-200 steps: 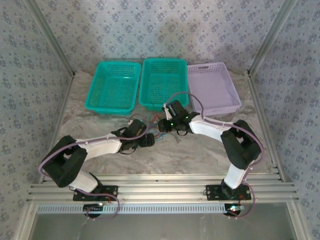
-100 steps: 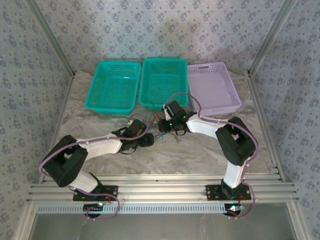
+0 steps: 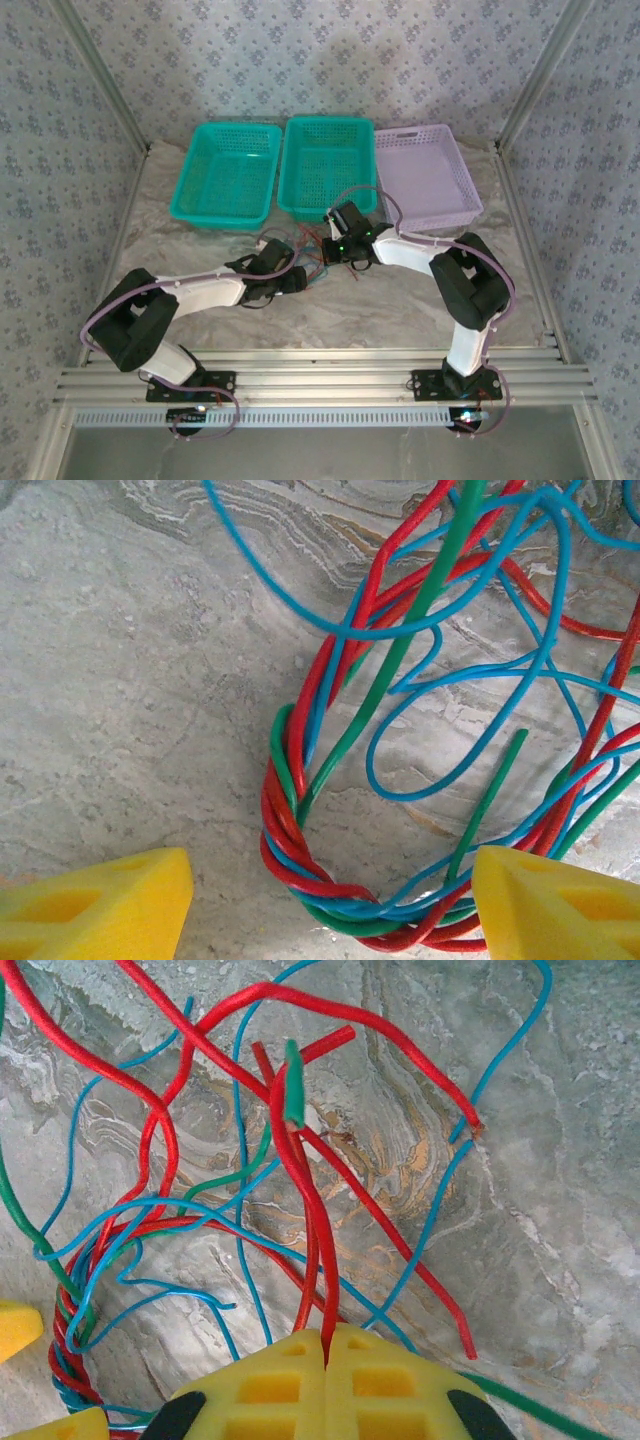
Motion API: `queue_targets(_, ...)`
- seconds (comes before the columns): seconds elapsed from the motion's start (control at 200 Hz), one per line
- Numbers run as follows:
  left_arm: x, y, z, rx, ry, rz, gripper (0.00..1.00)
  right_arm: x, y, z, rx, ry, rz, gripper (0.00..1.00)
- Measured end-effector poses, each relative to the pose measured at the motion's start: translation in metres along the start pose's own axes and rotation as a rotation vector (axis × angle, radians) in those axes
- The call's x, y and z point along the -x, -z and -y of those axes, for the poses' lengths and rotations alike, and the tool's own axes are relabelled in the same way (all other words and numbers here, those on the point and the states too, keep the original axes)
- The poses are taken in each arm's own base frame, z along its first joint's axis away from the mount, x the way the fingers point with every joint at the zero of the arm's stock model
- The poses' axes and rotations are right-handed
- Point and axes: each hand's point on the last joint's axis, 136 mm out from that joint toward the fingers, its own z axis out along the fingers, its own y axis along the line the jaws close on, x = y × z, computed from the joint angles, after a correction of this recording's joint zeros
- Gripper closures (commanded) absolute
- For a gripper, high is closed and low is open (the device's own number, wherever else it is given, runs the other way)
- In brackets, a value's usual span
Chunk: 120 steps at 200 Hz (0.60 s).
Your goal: Untangle the cables
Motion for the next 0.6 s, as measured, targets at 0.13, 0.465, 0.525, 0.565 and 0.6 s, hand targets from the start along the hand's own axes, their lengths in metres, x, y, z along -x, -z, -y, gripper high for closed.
queue_targets(0.13, -0.001, 0.0, -0.001, 0.002, 0.005, 0.003, 0.26, 0.002, 0.003, -0.002, 0.006, 0.002, 0.007, 1.0)
queue_targets(0.465, 0.004, 0.03, -0.007, -0.044, 0.014, 0.079, 0.19, 0.024, 0.061, -0.022, 0.063, 0.051, 0.137, 1.0)
queue_targets(0.525, 0.013, 0.044, -0.002, -0.075, 0.02, 0.124, 0.17, 0.027, 0.071, -0.026, 0.076, 0.064, 0.16, 1.0)
queue_targets(0.565, 0.02, 0.054, 0.002, -0.099, 0.022, 0.158, 0.15, 0.029, 0.077, -0.028, 0.087, 0.07, 0.172, 1.0)
queue_targets(0.6, 0.025, 0.063, 0.005, -0.12, 0.025, 0.186, 0.14, 0.029, 0.082, -0.031, 0.097, 0.077, 0.182, 1.0)
